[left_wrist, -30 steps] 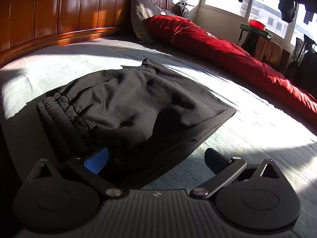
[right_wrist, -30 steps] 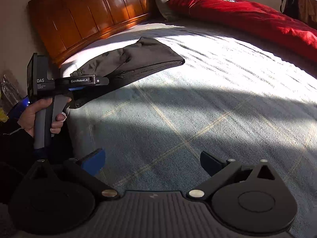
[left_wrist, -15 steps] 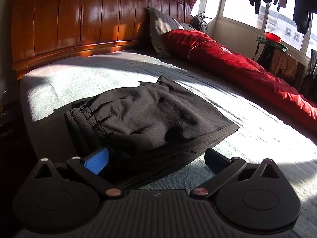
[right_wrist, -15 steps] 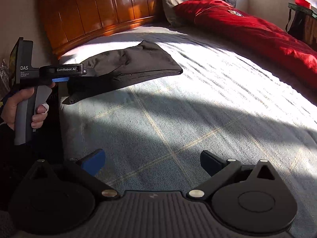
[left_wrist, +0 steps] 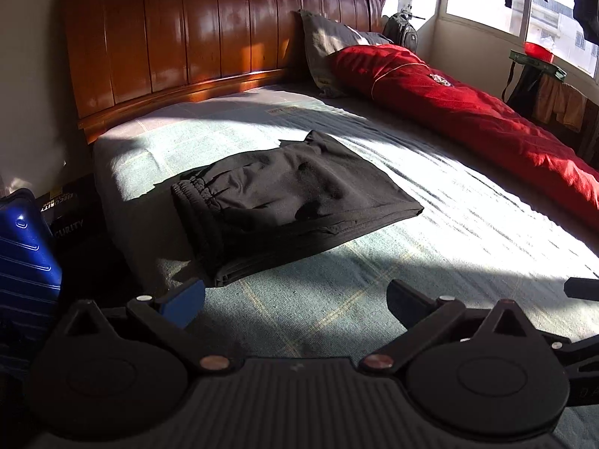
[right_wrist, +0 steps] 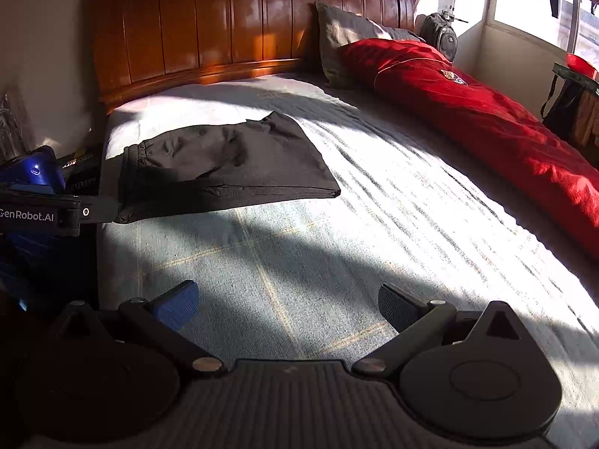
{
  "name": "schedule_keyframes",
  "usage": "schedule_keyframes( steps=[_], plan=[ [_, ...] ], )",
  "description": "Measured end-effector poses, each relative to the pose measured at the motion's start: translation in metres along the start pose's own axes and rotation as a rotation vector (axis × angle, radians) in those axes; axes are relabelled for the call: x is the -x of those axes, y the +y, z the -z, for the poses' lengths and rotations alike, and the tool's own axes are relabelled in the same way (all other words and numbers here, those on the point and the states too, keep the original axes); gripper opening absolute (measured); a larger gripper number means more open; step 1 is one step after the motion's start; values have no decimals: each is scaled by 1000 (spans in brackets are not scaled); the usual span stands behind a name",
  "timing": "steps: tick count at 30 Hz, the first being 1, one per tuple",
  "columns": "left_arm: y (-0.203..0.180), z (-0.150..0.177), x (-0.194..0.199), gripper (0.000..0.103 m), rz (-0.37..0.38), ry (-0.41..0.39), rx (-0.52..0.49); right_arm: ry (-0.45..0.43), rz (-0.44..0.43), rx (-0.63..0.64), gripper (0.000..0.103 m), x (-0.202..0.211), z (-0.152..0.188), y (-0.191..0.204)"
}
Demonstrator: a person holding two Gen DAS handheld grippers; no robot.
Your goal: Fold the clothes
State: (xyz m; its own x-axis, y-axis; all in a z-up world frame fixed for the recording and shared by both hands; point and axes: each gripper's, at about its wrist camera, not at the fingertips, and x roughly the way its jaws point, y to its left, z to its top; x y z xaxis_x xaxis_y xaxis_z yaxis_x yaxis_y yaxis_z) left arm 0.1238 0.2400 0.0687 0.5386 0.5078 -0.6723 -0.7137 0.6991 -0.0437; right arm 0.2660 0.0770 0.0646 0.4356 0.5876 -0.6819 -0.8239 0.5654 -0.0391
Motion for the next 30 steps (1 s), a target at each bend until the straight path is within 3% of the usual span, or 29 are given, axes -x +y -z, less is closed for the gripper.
schedule_keyframes(
  steps=[16, 30],
  plan=[
    [-25, 30, 41, 103, -105, 54, 4, -25, -90, -2, 103, 9, -2, -12],
    [-23, 35, 47, 103, -117, 63, 15, -42, -94, 0, 103, 14, -7, -10]
  ],
)
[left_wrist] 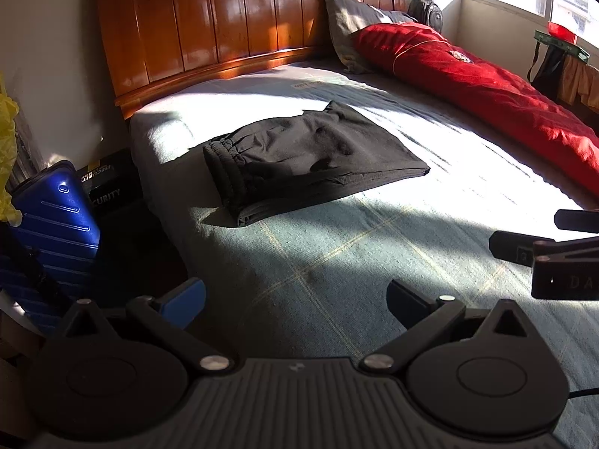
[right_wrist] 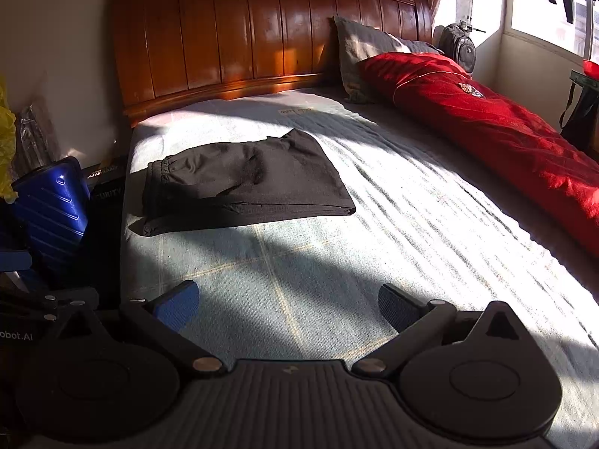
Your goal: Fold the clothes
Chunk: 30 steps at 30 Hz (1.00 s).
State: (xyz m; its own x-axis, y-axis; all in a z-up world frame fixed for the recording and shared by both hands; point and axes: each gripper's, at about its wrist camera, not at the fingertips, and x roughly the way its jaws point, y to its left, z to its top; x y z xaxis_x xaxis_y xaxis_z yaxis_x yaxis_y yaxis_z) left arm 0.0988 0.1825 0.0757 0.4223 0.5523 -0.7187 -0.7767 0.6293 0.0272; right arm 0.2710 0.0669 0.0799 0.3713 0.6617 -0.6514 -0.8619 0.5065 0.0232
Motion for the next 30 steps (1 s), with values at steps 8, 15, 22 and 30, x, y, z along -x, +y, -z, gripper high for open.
schedule_keyframes(
  steps=[8, 15, 22, 30],
  plan=[
    [3, 1, 1, 103, -10, 1, 14, 4, -3, 16, 103, 1, 0, 5],
    [3, 1, 3, 103, -14, -2, 11, 2, -10, 19, 103, 3, 0, 9],
    [3, 1, 4, 103, -19, -5, 11, 0, -15, 18, 103, 5, 0, 8],
    [2, 0, 3, 103, -17, -3, 6, 0, -16, 17, 103, 5, 1, 8]
  ],
)
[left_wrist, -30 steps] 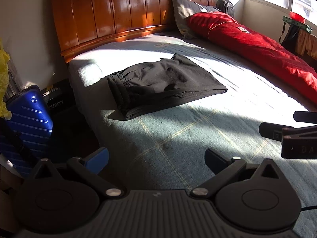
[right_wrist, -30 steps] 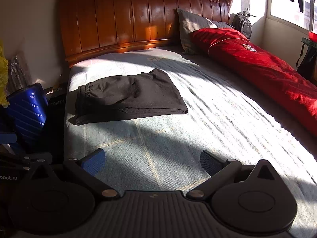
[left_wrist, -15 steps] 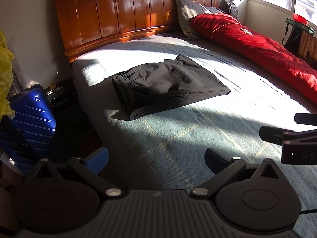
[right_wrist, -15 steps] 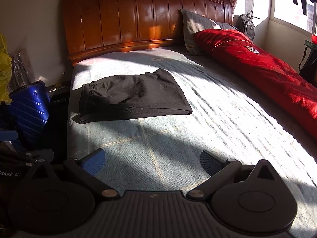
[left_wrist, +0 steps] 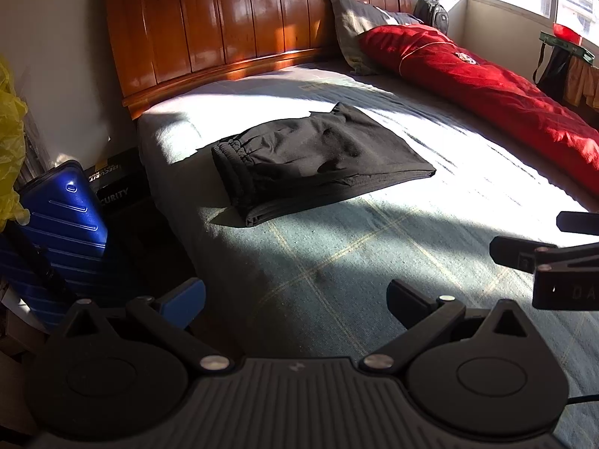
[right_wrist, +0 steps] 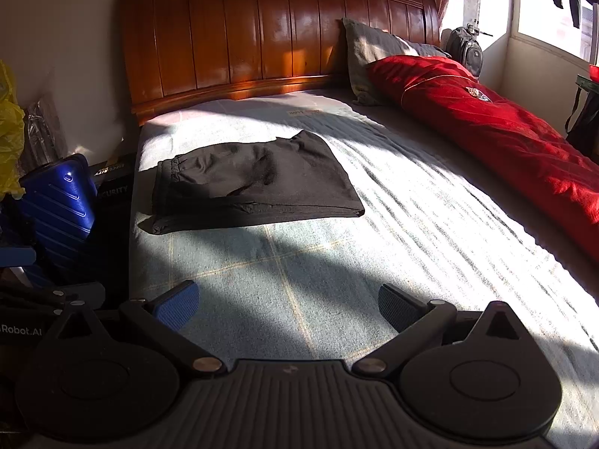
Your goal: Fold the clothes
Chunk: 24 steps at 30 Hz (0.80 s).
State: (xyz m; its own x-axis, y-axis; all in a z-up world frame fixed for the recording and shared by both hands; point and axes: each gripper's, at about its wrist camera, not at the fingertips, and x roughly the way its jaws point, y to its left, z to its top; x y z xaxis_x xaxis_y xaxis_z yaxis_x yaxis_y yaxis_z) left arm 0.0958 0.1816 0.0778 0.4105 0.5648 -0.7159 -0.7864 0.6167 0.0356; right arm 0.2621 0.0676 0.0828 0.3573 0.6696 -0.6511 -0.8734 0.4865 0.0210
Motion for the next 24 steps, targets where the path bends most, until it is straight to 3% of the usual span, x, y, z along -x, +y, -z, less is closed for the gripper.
schedule_keyframes(
  steps=[24],
  plan=[
    [-2, -1, -1, 103, -6, 0, -10, -1, -1, -4, 103, 0, 0, -2]
  ],
)
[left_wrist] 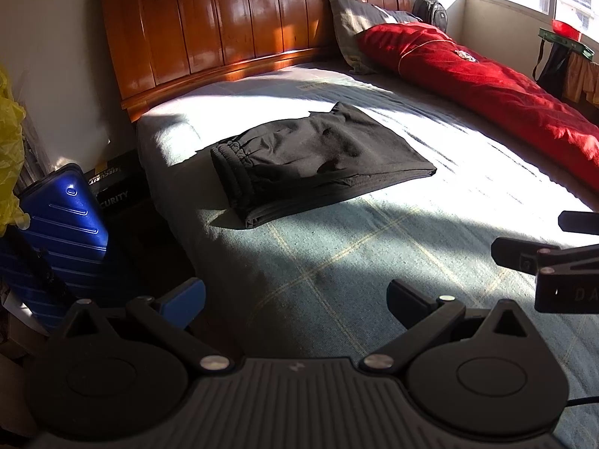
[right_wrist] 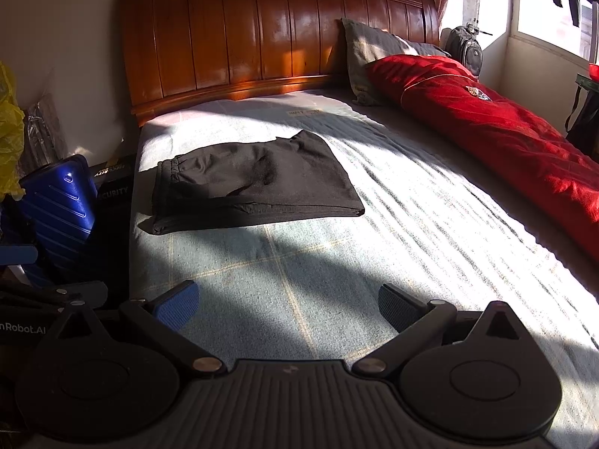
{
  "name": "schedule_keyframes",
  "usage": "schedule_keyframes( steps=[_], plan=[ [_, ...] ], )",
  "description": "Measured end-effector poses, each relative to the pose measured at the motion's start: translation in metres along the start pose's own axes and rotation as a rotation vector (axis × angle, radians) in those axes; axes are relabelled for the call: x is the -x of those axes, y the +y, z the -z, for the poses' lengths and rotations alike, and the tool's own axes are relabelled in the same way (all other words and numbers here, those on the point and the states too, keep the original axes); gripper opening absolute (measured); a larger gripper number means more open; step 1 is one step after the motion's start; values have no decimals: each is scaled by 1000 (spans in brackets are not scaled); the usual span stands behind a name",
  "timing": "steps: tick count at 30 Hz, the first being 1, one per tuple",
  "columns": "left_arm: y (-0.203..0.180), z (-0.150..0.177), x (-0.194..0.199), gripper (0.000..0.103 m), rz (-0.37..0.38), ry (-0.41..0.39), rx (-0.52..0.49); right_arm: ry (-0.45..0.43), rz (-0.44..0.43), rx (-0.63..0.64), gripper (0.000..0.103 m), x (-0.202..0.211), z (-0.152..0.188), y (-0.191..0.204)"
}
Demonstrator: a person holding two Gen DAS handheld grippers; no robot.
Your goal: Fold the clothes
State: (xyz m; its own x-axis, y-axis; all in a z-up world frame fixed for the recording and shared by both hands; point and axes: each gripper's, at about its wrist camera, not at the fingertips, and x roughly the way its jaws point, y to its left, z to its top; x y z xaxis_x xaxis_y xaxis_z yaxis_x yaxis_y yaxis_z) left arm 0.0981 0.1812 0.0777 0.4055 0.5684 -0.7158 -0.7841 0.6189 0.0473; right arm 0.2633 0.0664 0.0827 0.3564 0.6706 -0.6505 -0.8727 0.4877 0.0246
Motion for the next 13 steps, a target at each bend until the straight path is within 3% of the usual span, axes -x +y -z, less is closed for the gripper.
schedule_keyframes(
  steps=[13],
  plan=[
    [-2, -2, -2, 103, 0, 1, -12, 1, 2, -3, 103, -1, 0, 0]
  ],
)
